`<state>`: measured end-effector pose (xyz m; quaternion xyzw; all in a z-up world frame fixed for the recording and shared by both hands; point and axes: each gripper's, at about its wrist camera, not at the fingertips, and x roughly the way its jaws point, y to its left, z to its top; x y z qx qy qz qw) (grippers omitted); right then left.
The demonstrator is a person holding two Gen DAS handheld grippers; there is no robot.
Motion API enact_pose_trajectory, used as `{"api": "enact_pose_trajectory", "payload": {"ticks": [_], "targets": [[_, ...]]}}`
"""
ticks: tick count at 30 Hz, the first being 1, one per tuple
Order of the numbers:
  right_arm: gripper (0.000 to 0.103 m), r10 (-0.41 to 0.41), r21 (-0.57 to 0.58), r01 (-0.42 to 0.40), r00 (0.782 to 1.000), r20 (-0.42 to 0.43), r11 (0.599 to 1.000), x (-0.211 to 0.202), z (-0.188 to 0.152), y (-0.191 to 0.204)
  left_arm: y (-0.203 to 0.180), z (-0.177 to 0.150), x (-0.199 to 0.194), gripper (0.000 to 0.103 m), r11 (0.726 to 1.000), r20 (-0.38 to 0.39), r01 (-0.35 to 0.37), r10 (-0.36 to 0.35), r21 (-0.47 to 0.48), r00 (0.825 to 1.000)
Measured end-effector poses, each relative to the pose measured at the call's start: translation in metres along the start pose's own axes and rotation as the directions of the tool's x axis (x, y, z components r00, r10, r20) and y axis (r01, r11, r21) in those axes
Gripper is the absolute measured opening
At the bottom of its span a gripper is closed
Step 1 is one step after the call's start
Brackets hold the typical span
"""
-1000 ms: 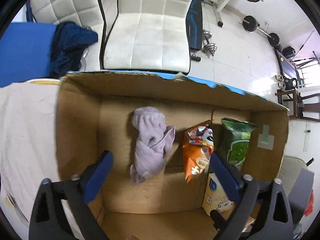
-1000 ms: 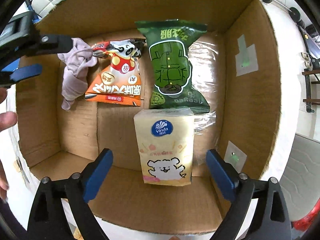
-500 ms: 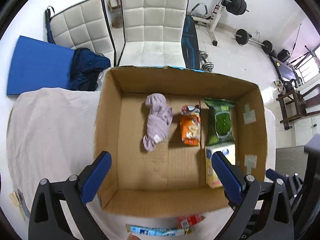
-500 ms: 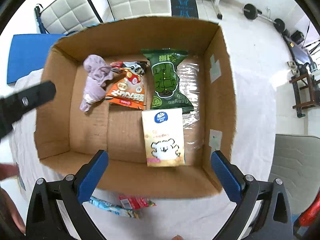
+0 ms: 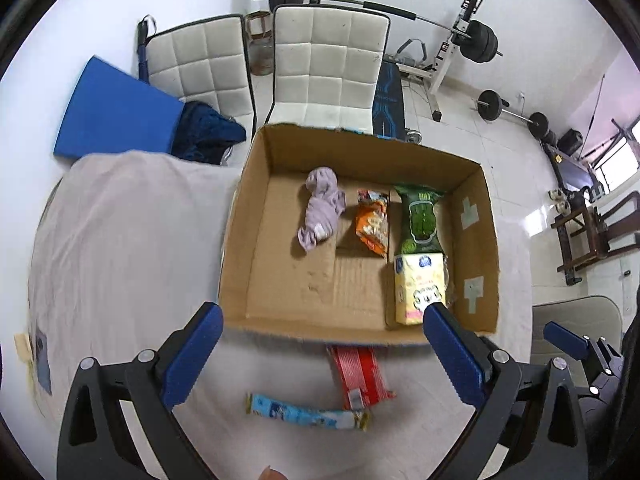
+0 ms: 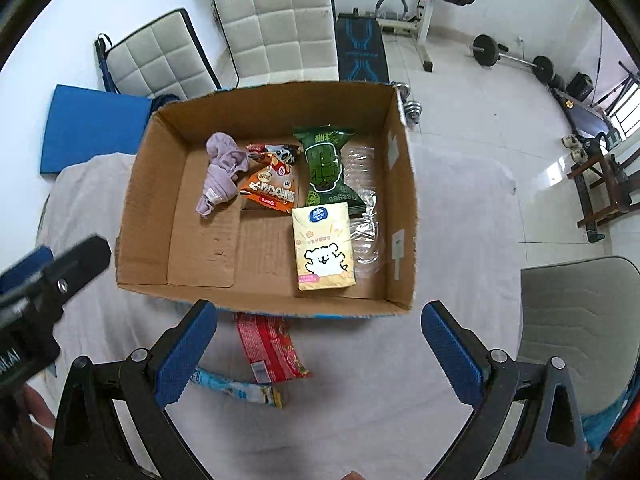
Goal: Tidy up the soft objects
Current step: 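Grasp the blue Nestlé tube pouch with the left gripper while the right grasps the red pack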
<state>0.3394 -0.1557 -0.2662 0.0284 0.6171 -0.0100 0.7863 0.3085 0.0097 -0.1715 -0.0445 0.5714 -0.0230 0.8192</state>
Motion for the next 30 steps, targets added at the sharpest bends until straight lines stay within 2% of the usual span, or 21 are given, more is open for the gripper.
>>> {"api": "enact_pose_trajectory", "payload": {"ticks": [7, 10, 12, 15, 18, 24, 28, 30], "targets": [[0.103, 0.027, 0.018, -0.028, 0.999, 0.033, 0.999, -0.020, -0.017, -0.009, 0.002, -0.017, -0.012, 0.103, 0.998, 0.016, -0.040, 0.041, -0.044, 0.999], [0.103, 0.031, 0.026, -0.032, 0.999, 0.031, 0.999, -0.015, -0.028, -0.014, 0.015, -0.038, 0.000, 0.103, 0.992, -0.031, -0.055, 0.051, -0.114, 0.998], [0.103, 0.030, 0.027, -0.031, 0.999, 0.010, 0.999, -0.008, -0.038, -0.017, 0.029, -0.058, 0.018, 0.102, 0.979, -0.098, -0.039, 0.020, -0.199, 0.995], [0.103, 0.032, 0.030, -0.032, 0.999, -0.029, 0.999, 0.008, -0.056, -0.024, 0.050, -0.097, 0.052, 0.102, 0.944, -0.206, 0.004, -0.076, -0.330, 0.976], [0.103, 0.034, 0.036, -0.031, 0.997, -0.070, 0.999, 0.028, -0.076, -0.030, 0.059, -0.130, 0.088, 0.102, 0.918, -0.302, -0.007, -0.123, -0.396, 0.946], [0.103, 0.048, 0.066, -0.038, 0.987, -0.154, 0.997, 0.071, -0.110, -0.044, 0.059, -0.160, 0.140, 0.101, 0.868, -0.387, -0.007, -0.214, -0.496, 0.897], [0.103, 0.060, 0.099, -0.042, 0.981, -0.183, 0.994, 0.093, -0.125, -0.055, 0.049, -0.161, 0.163, 0.100, 0.862, -0.412, -0.039, -0.201, -0.505, 0.889], [0.103, 0.060, 0.104, -0.041, 0.980, -0.188, 0.994, 0.101, -0.131, -0.059, 0.044, -0.159, 0.175, 0.086, 0.873, -0.429, -0.066, -0.171, -0.483, 0.887]]}}
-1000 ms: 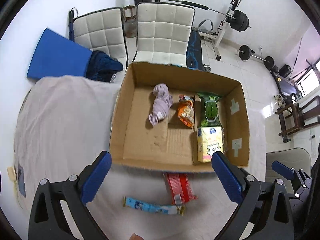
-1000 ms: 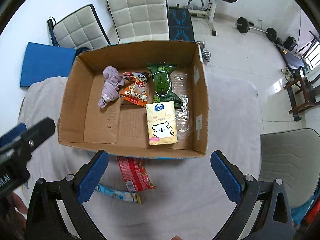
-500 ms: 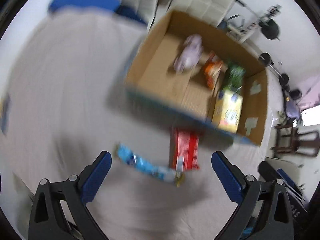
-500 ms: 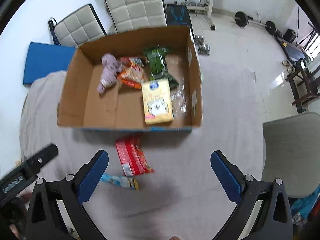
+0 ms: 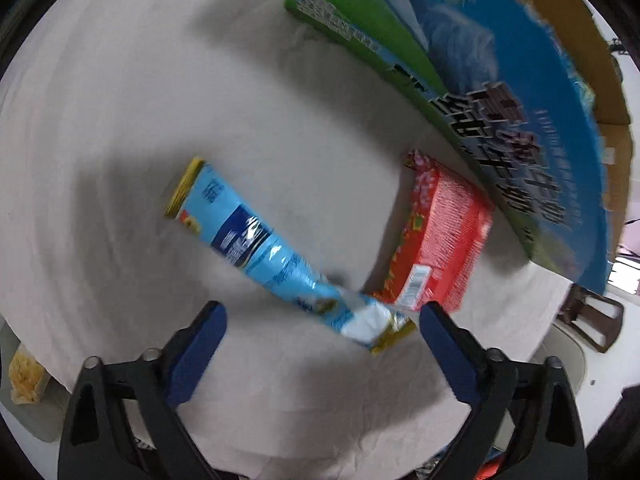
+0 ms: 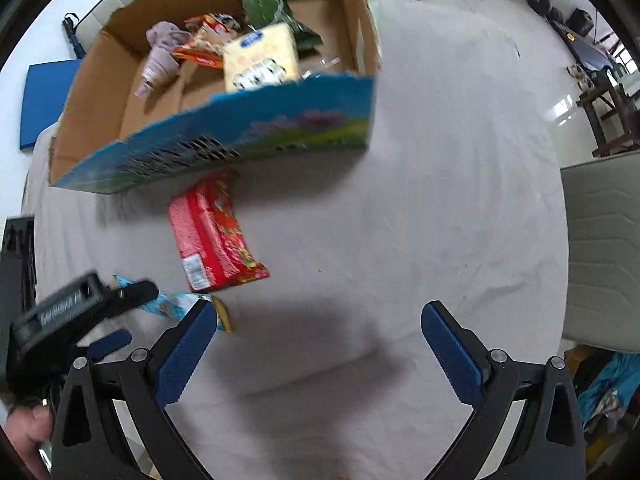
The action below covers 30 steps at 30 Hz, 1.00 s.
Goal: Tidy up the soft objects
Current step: 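Grasp the blue Nestlé tube pouch with the left gripper while the right grasps the red pack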
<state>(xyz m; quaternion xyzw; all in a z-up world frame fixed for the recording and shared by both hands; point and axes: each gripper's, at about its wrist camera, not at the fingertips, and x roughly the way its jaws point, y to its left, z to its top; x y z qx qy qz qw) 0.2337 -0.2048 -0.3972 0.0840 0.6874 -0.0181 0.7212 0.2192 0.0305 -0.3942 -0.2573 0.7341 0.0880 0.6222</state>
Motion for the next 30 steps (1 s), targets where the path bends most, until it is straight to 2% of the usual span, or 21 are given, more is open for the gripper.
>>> {"api": "enact_pose_trajectory", "payload": {"ticks": [2, 4, 7, 10, 12, 14, 15, 17, 19, 21, 22, 23, 26, 28, 30], "targets": [[0.103, 0.007, -0.004, -0.007, 1.000, -0.004, 1.000, 0.006, 0.000, -0.001, -0.007, 0.002, 0.012, 0.042, 0.999, -0.022, -0.036, 0.037, 0.031, 0.999], [0.103, 0.028, -0.015, -0.028, 0.999, -0.016, 0.999, 0.012, -0.001, 0.000, -0.009, -0.001, 0.016, 0.040, 0.997, -0.028, -0.051, 0.053, 0.061, 0.998], [0.103, 0.050, -0.046, -0.051, 0.998, -0.024, 0.998, 0.019, 0.002, 0.009, -0.012, -0.008, 0.010, 0.032, 0.983, 0.012, -0.106, 0.106, 0.153, 0.994], [0.103, 0.075, -0.086, -0.078, 0.997, -0.031, 0.993, 0.027, 0.011, 0.028, -0.012, -0.013, 0.003, 0.032, 0.943, 0.065, -0.202, 0.191, 0.264, 0.979], [0.103, 0.086, -0.106, -0.089, 0.996, -0.037, 0.990, 0.034, 0.016, 0.043, -0.012, -0.015, 0.001, 0.032, 0.903, 0.101, -0.273, 0.254, 0.332, 0.962], [0.103, 0.088, -0.128, -0.094, 0.995, -0.055, 0.987, 0.048, 0.025, 0.063, -0.013, -0.017, 0.001, 0.032, 0.843, 0.164, -0.366, 0.327, 0.395, 0.931], [0.103, 0.087, -0.135, -0.094, 0.994, -0.063, 0.986, 0.054, 0.027, 0.070, -0.009, -0.016, 0.001, 0.032, 0.834, 0.165, -0.376, 0.338, 0.403, 0.927], [0.103, 0.072, -0.155, -0.083, 0.995, -0.072, 0.984, 0.069, 0.033, 0.088, 0.003, -0.013, 0.001, 0.033, 0.863, 0.123, -0.341, 0.318, 0.372, 0.940], [0.101, 0.042, -0.172, -0.056, 0.995, -0.087, 0.984, 0.084, 0.037, 0.101, 0.018, -0.011, 0.001, 0.034, 0.921, 0.052, -0.253, 0.249, 0.295, 0.967], [0.091, 0.031, -0.169, -0.051, 0.993, -0.118, 0.984, 0.097, 0.039, 0.110, 0.031, -0.011, 0.002, 0.036, 0.973, -0.021, -0.127, 0.134, 0.194, 0.991], [0.077, 0.004, -0.173, -0.026, 0.992, -0.124, 0.985, 0.102, 0.038, 0.113, 0.035, -0.013, 0.003, 0.037, 0.987, -0.047, -0.069, 0.076, 0.147, 0.996], [0.063, -0.031, -0.183, 0.009, 0.993, -0.116, 0.983, 0.104, 0.036, 0.114, 0.037, -0.015, 0.004, 0.039, 0.993, -0.062, -0.028, 0.035, 0.113, 0.997], [0.061, -0.043, -0.195, 0.019, 0.992, -0.118, 0.981, 0.105, 0.030, 0.112, 0.037, -0.024, 0.009, 0.048, 0.996, -0.090, 0.088, -0.086, 0.022, 0.992], [0.060, -0.055, -0.189, 0.028, 0.989, -0.139, 0.982, 0.103, 0.025, 0.101, 0.031, -0.027, 0.015, 0.054, 0.991, -0.096, 0.133, -0.134, -0.014, 0.986], [0.060, -0.075, -0.181, 0.046, 0.985, -0.154, 0.982, 0.102, 0.021, 0.088, 0.019, -0.036, 0.025, 0.055, 0.988, -0.088, 0.152, -0.155, -0.038, 0.984]]}}
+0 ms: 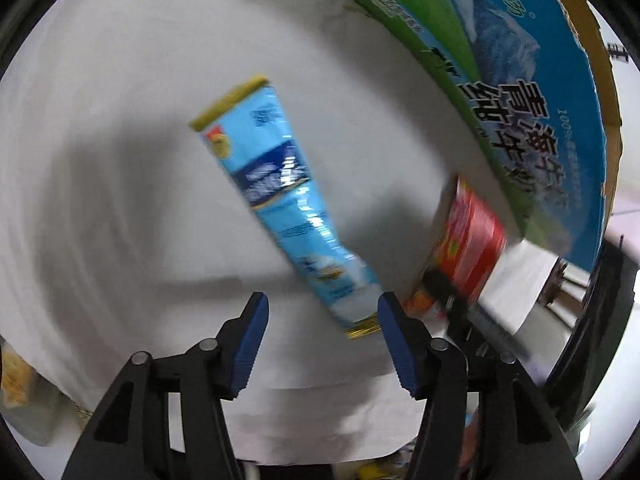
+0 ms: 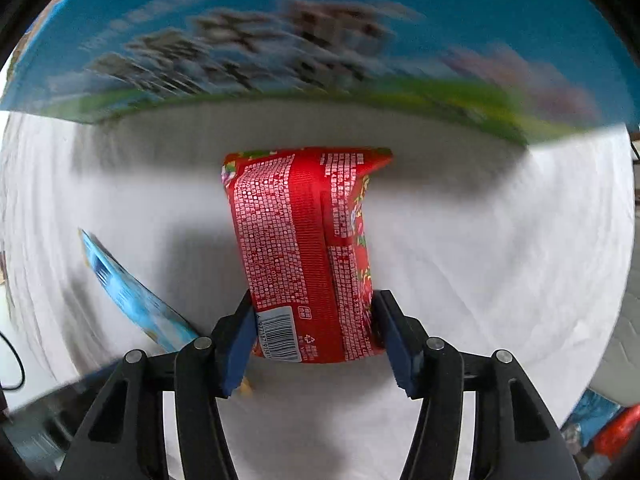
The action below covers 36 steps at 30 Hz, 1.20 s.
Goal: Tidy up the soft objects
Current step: 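Grasp the blue Nestlé tube pouch with the left gripper while the right grasps the red pack, then carry the pouch and red pack into the box and open both grippers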
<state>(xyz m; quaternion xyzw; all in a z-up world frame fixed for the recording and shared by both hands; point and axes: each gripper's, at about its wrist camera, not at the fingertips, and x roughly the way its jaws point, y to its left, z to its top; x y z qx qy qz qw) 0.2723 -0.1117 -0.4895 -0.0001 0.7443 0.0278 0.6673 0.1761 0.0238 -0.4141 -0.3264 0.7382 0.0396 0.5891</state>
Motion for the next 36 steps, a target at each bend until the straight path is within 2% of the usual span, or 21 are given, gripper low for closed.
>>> {"api": "enact_pose_trajectory", "payload": {"ticks": [3, 6, 9, 11, 12, 14, 15, 16, 18, 23, 24, 25, 26, 29, 30, 34, 36], "targets": [[0.059, -0.004, 0.033, 0.005, 1.000, -0.013, 0.999, -0.001, -0.012, -0.024, -0.017, 0.008, 0.011, 0.058, 1.000, 0.010, -0.014, 0.014, -0.021, 1.000], [0.059, -0.007, 0.062, 0.009, 1.000, -0.022, 0.998, -0.001, -0.020, -0.042, -0.039, 0.019, 0.027, 0.058, 0.994, 0.029, -0.111, 0.111, 0.007, 0.993], [0.059, -0.018, 0.074, 0.020, 0.999, -0.032, 0.997, -0.001, -0.025, -0.051, -0.057, 0.020, 0.038, 0.058, 0.961, 0.034, -0.247, 0.244, 0.126, 0.969], [0.059, -0.020, 0.073, 0.023, 0.999, -0.040, 0.997, -0.002, -0.027, -0.054, -0.060, 0.016, 0.040, 0.058, 0.921, 0.039, -0.331, 0.330, 0.207, 0.943], [0.059, -0.023, 0.070, 0.026, 0.999, -0.044, 0.997, -0.003, -0.027, -0.054, -0.061, 0.017, 0.040, 0.058, 0.905, 0.044, -0.357, 0.357, 0.230, 0.933], [0.059, -0.016, 0.069, 0.020, 0.999, -0.050, 0.997, -0.005, -0.022, -0.053, -0.055, 0.014, 0.035, 0.058, 0.861, 0.071, -0.427, 0.425, 0.276, 0.902], [0.059, -0.012, 0.067, 0.015, 0.999, -0.052, 0.998, -0.004, -0.020, -0.051, -0.052, 0.014, 0.033, 0.058, 0.849, 0.081, -0.445, 0.441, 0.284, 0.894], [0.059, -0.008, 0.067, 0.012, 0.999, -0.053, 0.998, -0.003, -0.015, -0.046, -0.048, 0.015, 0.029, 0.058, 0.844, 0.093, -0.453, 0.446, 0.287, 0.890], [0.059, 0.022, 0.071, -0.018, 0.999, -0.049, 0.997, -0.003, -0.007, -0.047, -0.045, 0.018, 0.025, 0.058, 0.848, 0.110, -0.446, 0.434, 0.286, 0.894], [0.062, 0.039, 0.112, -0.033, 0.998, -0.057, 0.993, 0.003, 0.009, -0.047, -0.037, 0.035, 0.029, 0.056, 0.895, 0.108, -0.372, 0.356, 0.248, 0.928], [0.062, 0.036, 0.115, -0.029, 0.998, -0.058, 0.993, 0.004, 0.011, -0.046, -0.035, 0.035, 0.028, 0.051, 0.902, 0.123, -0.355, 0.334, 0.246, 0.934], [0.061, 0.027, 0.113, -0.020, 0.998, -0.058, 0.993, 0.004, 0.013, -0.044, -0.035, 0.037, 0.027, 0.036, 0.900, 0.134, -0.353, 0.329, 0.254, 0.935], [0.057, 0.021, 0.113, -0.015, 0.998, -0.056, 0.994, 0.004, 0.014, -0.042, -0.042, 0.033, 0.029, 0.028, 0.889, 0.155, -0.365, 0.334, 0.276, 0.930], [0.054, 0.016, 0.095, -0.010, 0.998, -0.061, 0.995, 0.003, 0.008, -0.040, -0.066, 0.025, 0.036, 0.023, 0.858, 0.174, -0.370, 0.329, 0.356, 0.928], [0.054, 0.022, 0.085, -0.016, 0.997, -0.075, 0.996, 0.002, -0.009, -0.044, -0.076, 0.018, 0.040, 0.022, 0.837, 0.189, -0.386, 0.338, 0.388, 0.922], [0.054, 0.040, 0.042, -0.035, 0.991, -0.128, 0.998, 0.006, -0.021, -0.039, -0.105, -0.005, 0.053, 0.022, 0.787, 0.210, -0.401, 0.342, 0.469, 0.916], [0.054, 0.041, 0.022, -0.038, 0.988, -0.149, 0.999, 0.007, -0.031, -0.035, -0.111, -0.011, 0.062, 0.023, 0.757, 0.227, -0.435, 0.371, 0.489, 0.901]]}}
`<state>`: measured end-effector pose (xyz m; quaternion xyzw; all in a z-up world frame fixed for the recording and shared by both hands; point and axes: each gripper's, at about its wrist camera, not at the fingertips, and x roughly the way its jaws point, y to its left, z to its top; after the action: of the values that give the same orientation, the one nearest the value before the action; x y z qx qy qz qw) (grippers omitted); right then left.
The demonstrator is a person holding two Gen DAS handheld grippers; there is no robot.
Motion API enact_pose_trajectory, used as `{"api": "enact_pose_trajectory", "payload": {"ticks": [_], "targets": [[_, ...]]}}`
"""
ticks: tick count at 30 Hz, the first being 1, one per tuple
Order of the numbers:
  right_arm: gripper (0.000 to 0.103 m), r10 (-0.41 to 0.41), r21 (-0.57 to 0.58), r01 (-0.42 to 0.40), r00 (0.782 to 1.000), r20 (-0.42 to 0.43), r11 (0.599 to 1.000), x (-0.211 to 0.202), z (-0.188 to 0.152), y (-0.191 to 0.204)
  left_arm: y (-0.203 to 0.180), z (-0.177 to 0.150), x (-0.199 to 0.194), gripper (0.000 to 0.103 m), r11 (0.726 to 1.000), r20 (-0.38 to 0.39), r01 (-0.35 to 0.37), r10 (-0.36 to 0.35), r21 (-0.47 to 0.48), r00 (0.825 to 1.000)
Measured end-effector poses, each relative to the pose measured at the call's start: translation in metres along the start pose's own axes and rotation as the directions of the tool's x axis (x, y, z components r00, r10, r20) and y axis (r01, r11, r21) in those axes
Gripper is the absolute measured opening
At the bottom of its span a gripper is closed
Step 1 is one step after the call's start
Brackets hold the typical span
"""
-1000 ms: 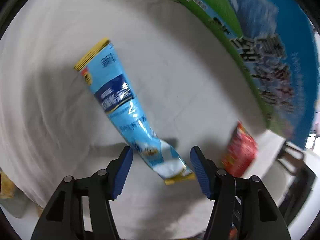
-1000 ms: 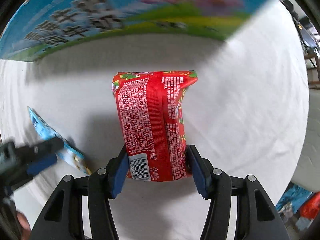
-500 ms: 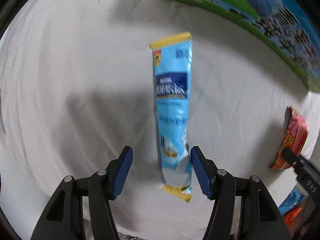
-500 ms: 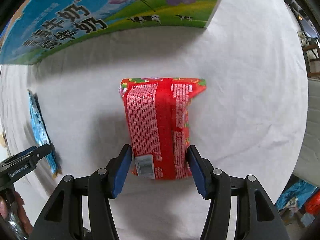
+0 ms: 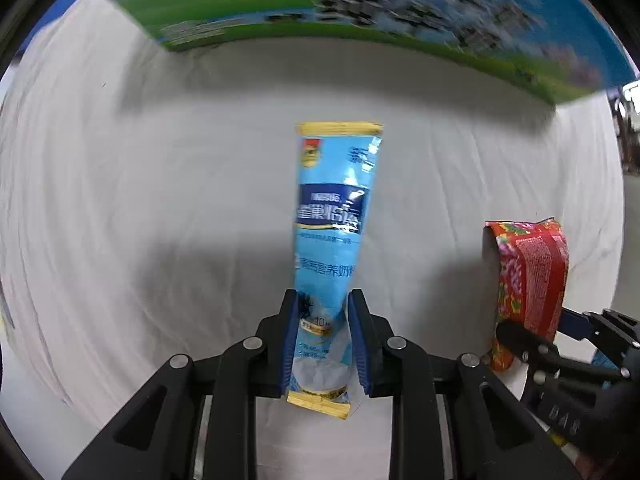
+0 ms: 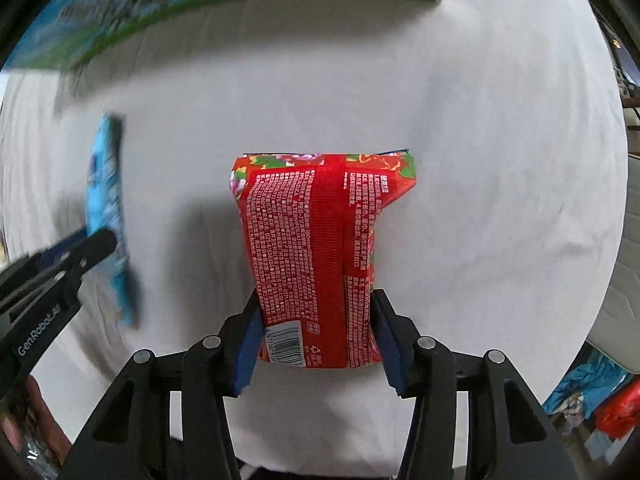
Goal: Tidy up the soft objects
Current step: 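Carry the pouch and red pack into the box and open both grippers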
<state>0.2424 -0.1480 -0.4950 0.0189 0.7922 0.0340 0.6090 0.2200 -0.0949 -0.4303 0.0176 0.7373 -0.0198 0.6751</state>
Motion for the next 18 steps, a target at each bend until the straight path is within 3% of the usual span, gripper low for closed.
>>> {"api": "enact_pose_trajectory", "payload": {"ticks": [2, 5, 9, 13, 15, 17, 18], "targets": [[0.054, -0.005, -0.005, 0.005, 1.000, -0.002, 1.000, 0.001, -0.002, 0.002, 0.000, 0.003, 0.004, 0.025, 0.999, -0.017, -0.043, 0.043, 0.003, 0.999], [0.054, -0.024, -0.012, 0.024, 1.000, 0.008, 1.000, 0.001, 0.000, 0.008, -0.020, 0.005, 0.015, 0.031, 0.999, -0.034, -0.033, 0.032, -0.029, 0.999], [0.054, -0.034, -0.015, 0.035, 0.999, 0.009, 0.999, -0.004, -0.004, 0.005, 0.012, 0.010, 0.014, 0.033, 0.997, -0.038, 0.017, -0.020, -0.080, 0.999], [0.054, -0.054, -0.028, 0.055, 0.998, 0.015, 0.998, -0.007, -0.005, 0.016, 0.018, 0.008, 0.016, 0.036, 0.994, 0.004, 0.017, -0.017, -0.110, 1.000], [0.054, -0.058, -0.025, 0.058, 0.998, 0.018, 0.998, -0.003, -0.008, 0.018, 0.028, -0.001, 0.012, 0.043, 0.991, 0.017, 0.038, -0.036, -0.131, 0.999], [0.054, -0.059, -0.022, 0.060, 0.998, 0.021, 0.998, -0.002, -0.011, 0.020, 0.019, 0.001, 0.013, 0.060, 0.993, -0.003, 0.058, -0.059, -0.099, 0.998], [0.054, -0.059, -0.019, 0.059, 0.998, 0.020, 0.998, -0.001, -0.013, 0.021, 0.020, 0.000, 0.016, 0.060, 0.996, -0.016, 0.044, -0.045, -0.081, 0.999]]}}
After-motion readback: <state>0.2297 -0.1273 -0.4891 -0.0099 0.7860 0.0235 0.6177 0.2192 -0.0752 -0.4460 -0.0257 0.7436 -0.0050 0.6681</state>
